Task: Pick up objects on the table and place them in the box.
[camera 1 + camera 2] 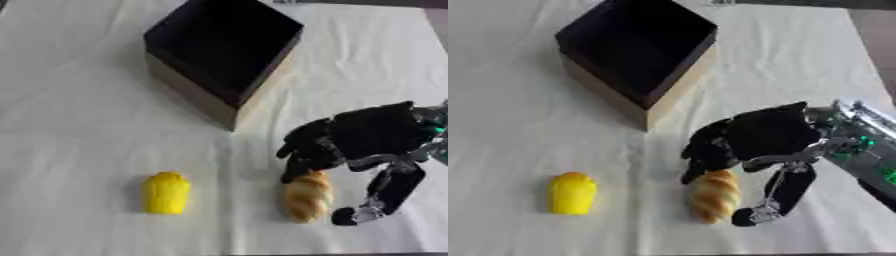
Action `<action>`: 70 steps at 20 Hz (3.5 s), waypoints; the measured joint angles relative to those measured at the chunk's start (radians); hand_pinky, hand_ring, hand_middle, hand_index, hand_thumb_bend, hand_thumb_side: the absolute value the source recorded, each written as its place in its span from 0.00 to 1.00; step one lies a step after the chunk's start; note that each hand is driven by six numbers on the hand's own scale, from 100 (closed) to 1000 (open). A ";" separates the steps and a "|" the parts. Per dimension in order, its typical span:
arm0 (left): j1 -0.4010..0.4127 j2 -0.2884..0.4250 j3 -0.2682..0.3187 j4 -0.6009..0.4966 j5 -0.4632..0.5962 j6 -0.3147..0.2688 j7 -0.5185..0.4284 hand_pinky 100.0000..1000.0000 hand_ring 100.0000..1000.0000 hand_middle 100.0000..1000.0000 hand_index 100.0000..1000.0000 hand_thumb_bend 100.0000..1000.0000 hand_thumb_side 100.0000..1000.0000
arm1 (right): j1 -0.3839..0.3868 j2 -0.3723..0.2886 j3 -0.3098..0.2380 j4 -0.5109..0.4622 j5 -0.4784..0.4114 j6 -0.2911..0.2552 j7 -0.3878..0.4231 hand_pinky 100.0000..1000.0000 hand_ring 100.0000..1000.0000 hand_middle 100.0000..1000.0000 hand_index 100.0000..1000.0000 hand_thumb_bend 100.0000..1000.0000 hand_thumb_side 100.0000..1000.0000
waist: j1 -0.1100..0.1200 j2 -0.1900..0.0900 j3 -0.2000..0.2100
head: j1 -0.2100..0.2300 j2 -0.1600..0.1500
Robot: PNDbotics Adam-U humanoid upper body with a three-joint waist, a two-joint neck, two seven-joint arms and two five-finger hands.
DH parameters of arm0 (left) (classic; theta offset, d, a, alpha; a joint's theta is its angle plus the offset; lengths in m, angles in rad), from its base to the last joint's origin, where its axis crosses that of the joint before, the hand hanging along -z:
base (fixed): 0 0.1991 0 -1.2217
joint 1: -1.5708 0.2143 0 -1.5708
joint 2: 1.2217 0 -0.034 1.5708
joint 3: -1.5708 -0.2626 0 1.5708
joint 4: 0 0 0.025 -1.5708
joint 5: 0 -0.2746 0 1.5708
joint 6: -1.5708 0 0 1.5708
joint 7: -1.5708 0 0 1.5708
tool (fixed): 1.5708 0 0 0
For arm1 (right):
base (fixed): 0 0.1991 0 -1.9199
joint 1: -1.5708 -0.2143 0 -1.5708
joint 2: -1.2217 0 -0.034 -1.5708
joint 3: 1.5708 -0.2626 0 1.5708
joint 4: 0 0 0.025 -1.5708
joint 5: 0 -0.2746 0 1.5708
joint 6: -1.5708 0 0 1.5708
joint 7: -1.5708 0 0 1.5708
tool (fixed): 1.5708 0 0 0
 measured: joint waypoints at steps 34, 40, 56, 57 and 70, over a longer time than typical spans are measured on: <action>0.001 -0.034 -0.012 0.000 0.029 0.003 -0.031 0.82 0.81 0.77 0.87 0.14 0.57 | 0.009 0.021 -0.017 0.000 0.171 -0.045 -0.044 0.89 0.88 0.76 0.91 0.39 0.32 | 0.017 0.025 0.012 | -0.017 -0.015; 0.001 -0.034 -0.012 0.000 0.030 0.001 -0.034 0.82 0.81 0.77 0.87 0.14 0.57 | 0.011 0.034 -0.014 0.026 0.252 -0.063 -0.068 0.88 0.87 0.76 0.89 0.39 0.35 | 0.018 0.030 0.016 | -0.017 -0.016; 0.001 -0.043 -0.015 0.000 0.034 0.002 -0.042 0.82 0.81 0.77 0.87 0.12 0.58 | 0.000 0.074 0.007 0.120 0.338 -0.110 -0.140 0.84 0.81 0.52 0.71 0.16 0.26 | 0.021 0.031 0.019 | -0.018 -0.016; 0.001 -0.043 -0.017 0.000 0.034 0.002 -0.042 0.82 0.81 0.77 0.87 0.12 0.58 | 0.000 0.078 0.008 0.123 0.337 -0.107 -0.145 0.83 0.80 0.46 0.67 0.09 0.24 | 0.021 0.031 0.019 | -0.018 -0.016; 0.002 -0.043 -0.018 0.000 0.034 0.004 -0.046 0.82 0.81 0.77 0.87 0.13 0.57 | 0.055 0.023 -0.060 0.013 0.125 -0.033 -0.189 0.84 0.75 0.31 0.56 0.00 0.15 | 0.020 0.030 0.007 | -0.010 -0.017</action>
